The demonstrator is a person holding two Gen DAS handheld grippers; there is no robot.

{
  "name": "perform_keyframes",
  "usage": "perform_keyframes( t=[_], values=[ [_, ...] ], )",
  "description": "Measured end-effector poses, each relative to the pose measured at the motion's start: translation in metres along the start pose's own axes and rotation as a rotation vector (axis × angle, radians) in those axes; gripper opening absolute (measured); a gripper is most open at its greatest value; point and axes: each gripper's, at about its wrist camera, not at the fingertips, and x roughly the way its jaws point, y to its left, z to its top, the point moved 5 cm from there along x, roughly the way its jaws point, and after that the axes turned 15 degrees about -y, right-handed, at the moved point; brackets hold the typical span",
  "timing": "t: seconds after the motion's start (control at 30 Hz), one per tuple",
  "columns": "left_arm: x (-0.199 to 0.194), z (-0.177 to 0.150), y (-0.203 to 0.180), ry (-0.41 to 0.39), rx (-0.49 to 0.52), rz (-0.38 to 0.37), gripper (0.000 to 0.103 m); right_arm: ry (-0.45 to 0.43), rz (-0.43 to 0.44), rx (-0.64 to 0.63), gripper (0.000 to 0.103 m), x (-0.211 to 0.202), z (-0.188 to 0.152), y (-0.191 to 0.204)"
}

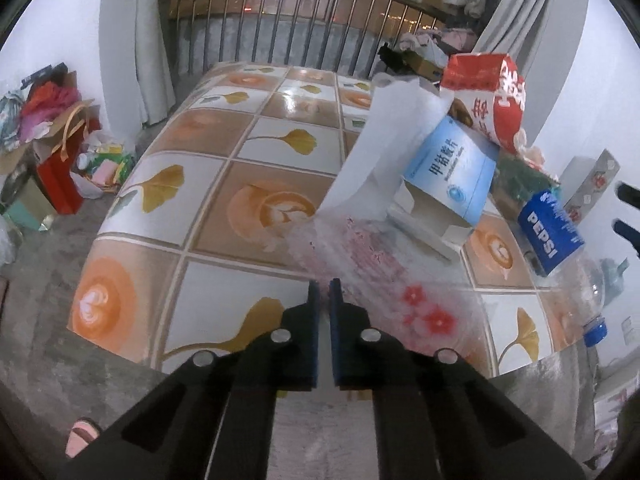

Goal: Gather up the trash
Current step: 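Reach the left gripper to the pink-printed plastic bag and close on it, then carry the plastic bag with the left gripper over the blue wastebasket and release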

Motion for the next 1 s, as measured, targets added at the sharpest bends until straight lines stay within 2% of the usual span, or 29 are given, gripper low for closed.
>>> perform_keyframes(
  t=[0.1,0.2,0.33,0.5,0.6,0.67,0.73,0.77,0.8,0.83,1.0],
  values=[
    [-0.005,0.002,0.005,-0.036,-0.014,-0.037,0.001,0.024,0.032,-0.02,0.081,0.024,0.016,0.01],
    [-0.011,0.005,0.008,-0.065,-0.006,-0.06,0.001,0.046,0.073,-0.078,0.08,0.048,0.028,0.024],
    [-0.028,0.008,0.009,-0.101,-0.033,-0.12,0.0,0.089,0.083,-0.227,0.078,0.081,0.03,0.046],
    [-0.05,0.017,-0.002,-0.176,0.021,-0.177,0.0,0.131,0.047,-0.335,0.074,0.118,0.028,0.054],
    [-0.057,0.019,-0.009,-0.196,0.036,-0.206,0.0,0.185,0.001,-0.39,0.061,0.139,0.02,0.051],
    [-0.061,0.021,-0.012,-0.211,0.042,-0.219,0.0,0.198,0.009,-0.345,0.055,0.142,0.019,0.046],
    [-0.065,0.024,-0.015,-0.222,0.044,-0.233,0.0,0.207,0.015,-0.302,0.033,0.14,0.022,0.041],
    [-0.068,0.025,-0.017,-0.231,0.046,-0.24,0.0,0.202,0.009,-0.294,0.028,0.138,0.023,0.039],
    [-0.07,0.027,-0.018,-0.238,0.051,-0.246,0.0,0.196,0.004,-0.285,0.016,0.135,0.026,0.038],
    [-0.072,0.028,-0.02,-0.243,0.057,-0.249,0.0,0.192,0.0,-0.274,0.01,0.133,0.028,0.035],
    [-0.08,0.034,-0.028,-0.261,0.081,-0.255,0.0,0.126,0.034,-0.149,0.009,0.11,0.049,0.02]
  ],
)
